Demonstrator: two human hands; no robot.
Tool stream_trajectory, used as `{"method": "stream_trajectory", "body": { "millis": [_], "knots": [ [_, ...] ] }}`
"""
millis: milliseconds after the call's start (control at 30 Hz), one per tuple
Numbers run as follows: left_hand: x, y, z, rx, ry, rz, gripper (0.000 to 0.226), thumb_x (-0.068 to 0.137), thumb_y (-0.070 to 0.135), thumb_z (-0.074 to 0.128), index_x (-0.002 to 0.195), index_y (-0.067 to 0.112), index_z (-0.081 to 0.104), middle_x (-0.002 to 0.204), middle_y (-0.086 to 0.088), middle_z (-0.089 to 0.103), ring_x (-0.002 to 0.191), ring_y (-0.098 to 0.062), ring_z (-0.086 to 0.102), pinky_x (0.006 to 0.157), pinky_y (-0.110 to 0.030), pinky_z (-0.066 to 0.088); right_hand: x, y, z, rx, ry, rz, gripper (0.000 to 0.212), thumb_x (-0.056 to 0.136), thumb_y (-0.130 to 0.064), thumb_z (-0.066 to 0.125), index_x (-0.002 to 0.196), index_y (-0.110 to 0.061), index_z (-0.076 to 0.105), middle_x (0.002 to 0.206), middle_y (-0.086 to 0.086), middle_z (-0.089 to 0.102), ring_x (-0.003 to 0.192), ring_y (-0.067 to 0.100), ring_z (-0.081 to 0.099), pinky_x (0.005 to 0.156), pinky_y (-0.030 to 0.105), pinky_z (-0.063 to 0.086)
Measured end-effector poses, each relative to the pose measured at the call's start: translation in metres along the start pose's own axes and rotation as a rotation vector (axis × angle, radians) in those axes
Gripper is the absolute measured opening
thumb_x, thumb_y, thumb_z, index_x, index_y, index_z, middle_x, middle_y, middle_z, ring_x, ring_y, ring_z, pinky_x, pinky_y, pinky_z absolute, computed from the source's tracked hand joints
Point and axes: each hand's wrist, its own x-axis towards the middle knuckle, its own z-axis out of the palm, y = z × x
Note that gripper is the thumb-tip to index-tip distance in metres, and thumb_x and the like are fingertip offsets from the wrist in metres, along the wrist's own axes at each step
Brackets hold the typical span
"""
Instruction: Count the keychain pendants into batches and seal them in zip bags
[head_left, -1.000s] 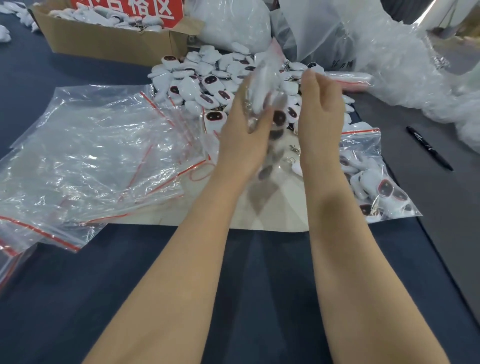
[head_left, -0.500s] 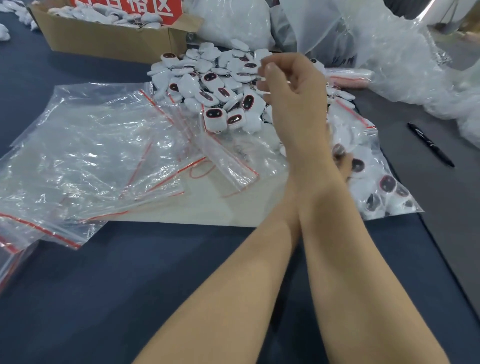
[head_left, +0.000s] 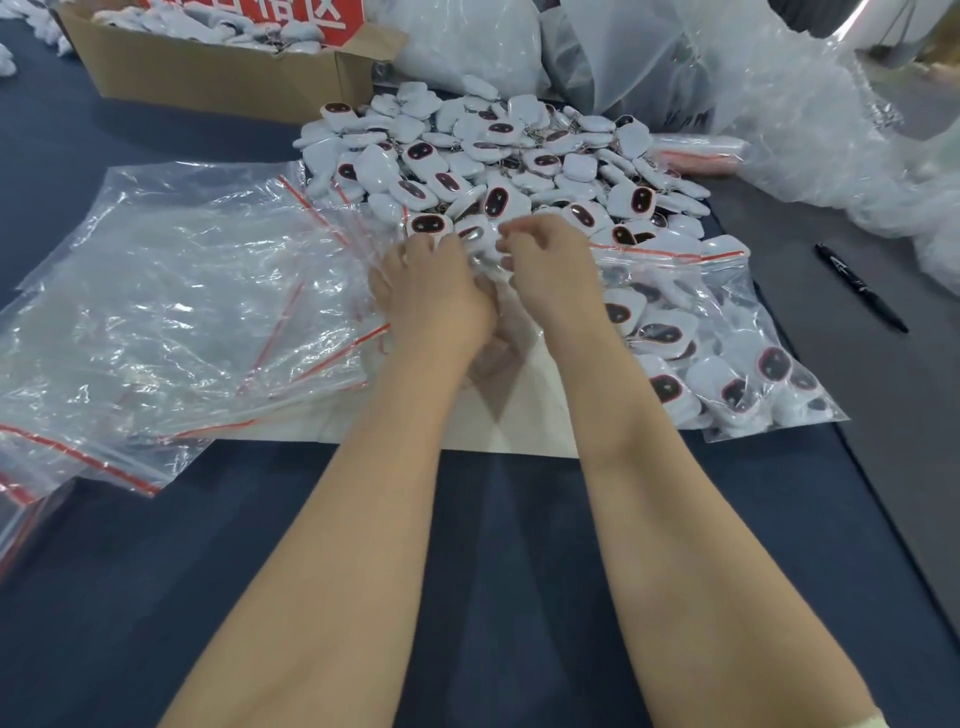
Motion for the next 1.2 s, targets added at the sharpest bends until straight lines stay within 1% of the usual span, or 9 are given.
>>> {"method": "stream_trajectory", "body": {
  "millis": [100,233,467,600,733,833,933,1067,1200],
  "knots": [
    [0.000,-0.006,-0.003,-0.542,0.243,-0.073,0.033,0.093,0.003,0.039,0.119,0.008,0.058,0.122,-0.005,0.059,0.112,-0.018,0.052,0.094,-0.018,0.034,-0.005,0.003,0.005,-0.359,-0.108,-0.084,0.018,0.095,-0.016,0.050,0.106,-0.012,0.063,0.098,0.002,0.064,0.090,0.017,0.056,0.075,0.024,0.040],
    [0.005,-0.009,-0.014,-1.038,0.465,-0.295,0.023,0.090,0.001,0.038,0.086,0.015,0.057,0.090,0.001,0.063,0.088,-0.013,0.059,0.084,-0.024,0.045,-0.018,-0.008,0.013,-0.613,-0.361,-0.154,0.024,0.089,-0.030,0.060,0.105,-0.012,0.062,0.096,0.003,0.062,0.094,0.021,0.057,0.078,0.028,0.043],
    [0.005,-0.007,-0.016,-1.106,0.524,-0.266,0.020,0.090,0.001,0.041,0.084,0.015,0.055,0.089,-0.001,0.062,0.085,-0.011,0.059,0.075,-0.013,0.044,-0.023,-0.007,0.021,-0.701,-0.344,-0.174,0.017,0.091,-0.013,0.053,0.104,-0.007,0.062,0.109,0.012,0.063,0.104,0.028,0.057,0.080,0.030,0.042],
    [-0.003,-0.001,-0.017,-0.941,0.608,-0.044,0.017,0.092,0.007,0.045,0.107,0.003,0.054,0.105,-0.002,0.054,0.095,-0.015,0.052,0.083,-0.021,0.045,-0.012,-0.007,0.014,-0.027,-0.020,-0.162,0.013,0.093,-0.017,0.059,0.083,-0.009,0.057,0.074,0.003,0.062,0.073,0.017,0.057,0.070,0.026,0.043],
    [-0.008,0.011,-0.019,-0.958,0.591,0.055,0.029,0.094,0.020,0.044,0.115,0.000,0.051,0.113,-0.006,0.051,0.105,-0.022,0.050,0.092,-0.029,0.045,-0.011,-0.017,-0.002,1.102,-0.281,0.005,0.014,0.097,-0.014,0.052,0.084,-0.016,0.055,0.063,-0.006,0.062,0.060,0.009,0.057,0.060,0.019,0.046],
    [-0.007,0.013,-0.022,-1.177,0.533,-0.078,0.037,0.096,0.030,0.040,0.124,0.006,0.048,0.128,-0.009,0.048,0.119,-0.020,0.046,0.086,-0.010,0.041,-0.010,-0.017,-0.005,1.196,-0.374,0.064,0.013,0.097,-0.017,0.052,0.087,-0.019,0.061,0.066,-0.007,0.060,0.062,0.009,0.052,0.065,0.023,0.039],
    [-0.003,0.007,-0.021,-1.250,0.481,-0.226,0.038,0.100,0.032,0.039,0.132,0.012,0.044,0.137,-0.002,0.044,0.124,-0.011,0.044,0.081,-0.005,0.040,-0.010,-0.015,-0.007,1.237,-0.341,0.133,0.023,0.096,-0.012,0.052,0.080,-0.019,0.067,0.068,-0.005,0.062,0.063,0.009,0.054,0.063,0.022,0.040],
    [0.006,0.002,-0.021,-1.352,0.215,-0.411,0.033,0.097,0.037,0.044,0.116,0.012,0.054,0.112,0.000,0.060,0.102,-0.012,0.058,0.082,-0.022,0.044,-0.011,-0.015,-0.015,1.525,-0.454,0.175,0.013,0.087,-0.012,0.056,0.094,-0.009,0.067,0.085,0.003,0.067,0.082,0.014,0.060,0.066,0.023,0.053],
    [0.007,0.002,-0.025,-1.558,-0.236,-0.348,0.033,0.094,0.043,0.051,0.100,0.013,0.061,0.098,-0.003,0.067,0.091,-0.019,0.065,0.088,-0.035,0.052,-0.009,-0.012,-0.022,1.493,-0.390,0.132,0.014,0.084,-0.014,0.059,0.091,-0.006,0.068,0.088,0.006,0.068,0.087,0.019,0.062,0.083,0.032,0.050]
  ]
}}
